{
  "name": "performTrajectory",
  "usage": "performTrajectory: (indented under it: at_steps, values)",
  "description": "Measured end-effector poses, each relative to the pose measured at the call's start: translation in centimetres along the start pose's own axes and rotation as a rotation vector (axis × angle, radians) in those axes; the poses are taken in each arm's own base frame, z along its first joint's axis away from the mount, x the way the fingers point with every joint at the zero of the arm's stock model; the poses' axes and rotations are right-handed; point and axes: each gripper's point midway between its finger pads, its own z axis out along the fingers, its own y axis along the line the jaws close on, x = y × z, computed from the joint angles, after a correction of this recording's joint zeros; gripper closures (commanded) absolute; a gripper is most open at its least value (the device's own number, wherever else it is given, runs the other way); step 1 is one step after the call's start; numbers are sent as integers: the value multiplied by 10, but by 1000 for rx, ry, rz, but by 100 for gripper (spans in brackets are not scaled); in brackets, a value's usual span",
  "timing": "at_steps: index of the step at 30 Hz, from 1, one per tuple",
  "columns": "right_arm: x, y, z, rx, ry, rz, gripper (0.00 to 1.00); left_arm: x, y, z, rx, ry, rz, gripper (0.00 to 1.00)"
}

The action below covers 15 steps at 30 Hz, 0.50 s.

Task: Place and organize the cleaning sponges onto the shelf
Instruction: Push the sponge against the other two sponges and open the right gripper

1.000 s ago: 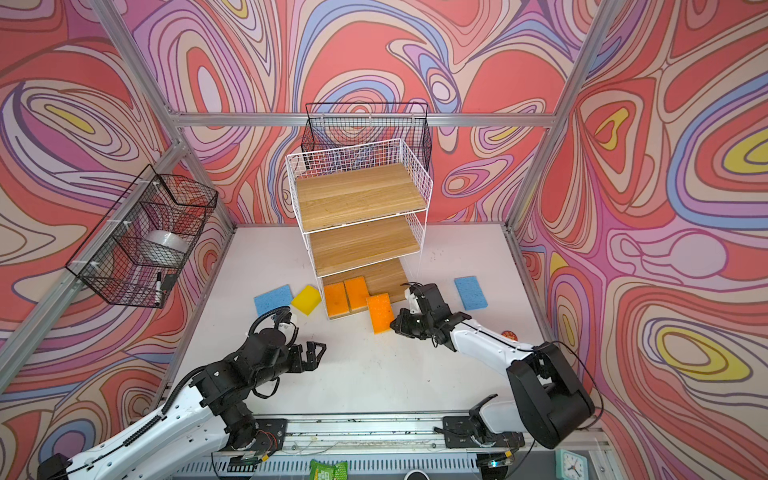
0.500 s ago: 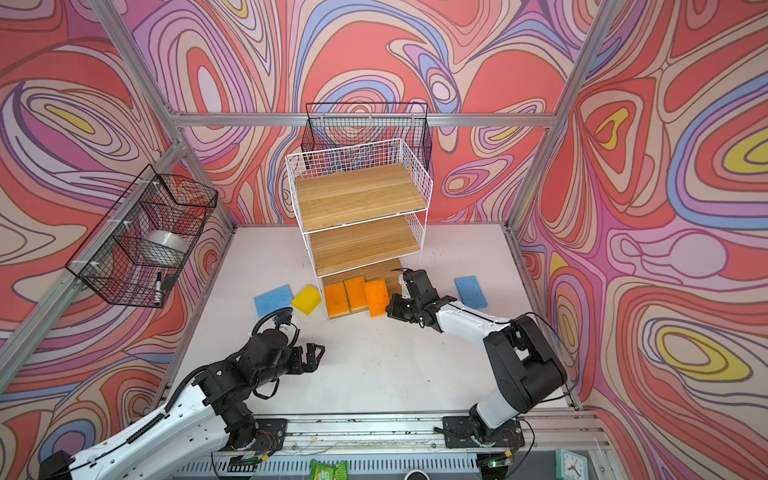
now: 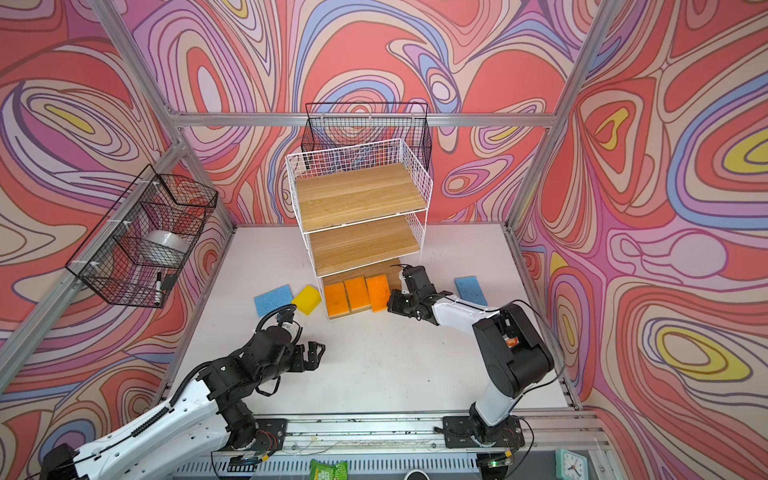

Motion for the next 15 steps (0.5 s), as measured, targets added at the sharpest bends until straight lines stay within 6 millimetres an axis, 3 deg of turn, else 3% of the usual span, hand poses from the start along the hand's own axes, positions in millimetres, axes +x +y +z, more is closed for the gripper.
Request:
performTrajectory:
  at_steps: [10, 15]
  values:
    - [-26, 16, -1, -18, -54, -27, 100, -7, -3, -5, 8, -27, -3, 0]
    - [-28, 13, 2, -1, -57, -24, 100, -7, -3, -4, 6, -24, -3, 0]
